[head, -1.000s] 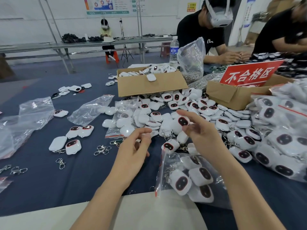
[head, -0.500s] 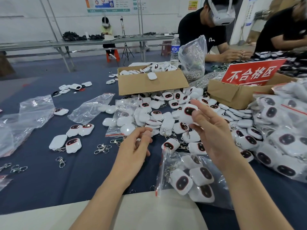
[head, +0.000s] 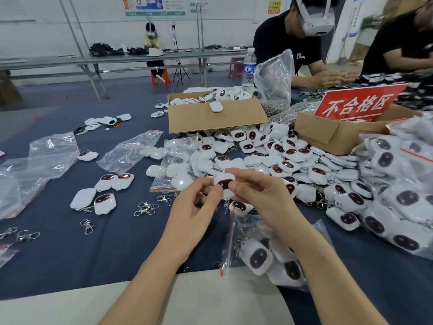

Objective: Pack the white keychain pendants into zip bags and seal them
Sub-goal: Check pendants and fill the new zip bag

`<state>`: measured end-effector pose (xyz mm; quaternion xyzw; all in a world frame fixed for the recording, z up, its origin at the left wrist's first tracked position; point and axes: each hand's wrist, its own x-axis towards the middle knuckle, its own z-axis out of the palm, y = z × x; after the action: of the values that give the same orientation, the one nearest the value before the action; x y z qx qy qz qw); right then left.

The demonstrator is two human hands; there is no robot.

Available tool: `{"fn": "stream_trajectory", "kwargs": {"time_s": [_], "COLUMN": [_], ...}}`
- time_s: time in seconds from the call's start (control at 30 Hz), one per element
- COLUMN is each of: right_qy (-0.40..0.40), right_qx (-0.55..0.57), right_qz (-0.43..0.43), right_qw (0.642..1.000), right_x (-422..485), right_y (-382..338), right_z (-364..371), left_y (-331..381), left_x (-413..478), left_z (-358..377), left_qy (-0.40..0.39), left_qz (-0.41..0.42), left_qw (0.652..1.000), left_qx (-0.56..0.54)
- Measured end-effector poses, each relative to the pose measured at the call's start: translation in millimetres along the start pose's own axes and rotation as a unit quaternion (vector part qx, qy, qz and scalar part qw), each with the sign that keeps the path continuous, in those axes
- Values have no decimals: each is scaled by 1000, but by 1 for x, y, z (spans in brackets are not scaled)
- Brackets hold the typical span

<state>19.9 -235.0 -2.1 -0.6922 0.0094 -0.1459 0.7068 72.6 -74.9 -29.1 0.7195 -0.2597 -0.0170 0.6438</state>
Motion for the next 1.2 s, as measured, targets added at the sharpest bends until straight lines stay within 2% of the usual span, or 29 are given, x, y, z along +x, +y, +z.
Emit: {"fn": "stream_trajectory", "kwargs": {"time_s": [0.33,1.2], "right_qy": [-10,-4], "right_qx": [-13,-59], "right_qz": [56,26], "right_qw": [998,998], "right_x": [-3,1], "right_y": [1,9], "right_z": [2,0], "left_y": [-4,1], "left_x": [2,0], "left_z": [-3,0], "left_qy": [-13,-16], "left_qz": [4,0], "left_qw": [1000,1000], "left_qx": [17,22]}}
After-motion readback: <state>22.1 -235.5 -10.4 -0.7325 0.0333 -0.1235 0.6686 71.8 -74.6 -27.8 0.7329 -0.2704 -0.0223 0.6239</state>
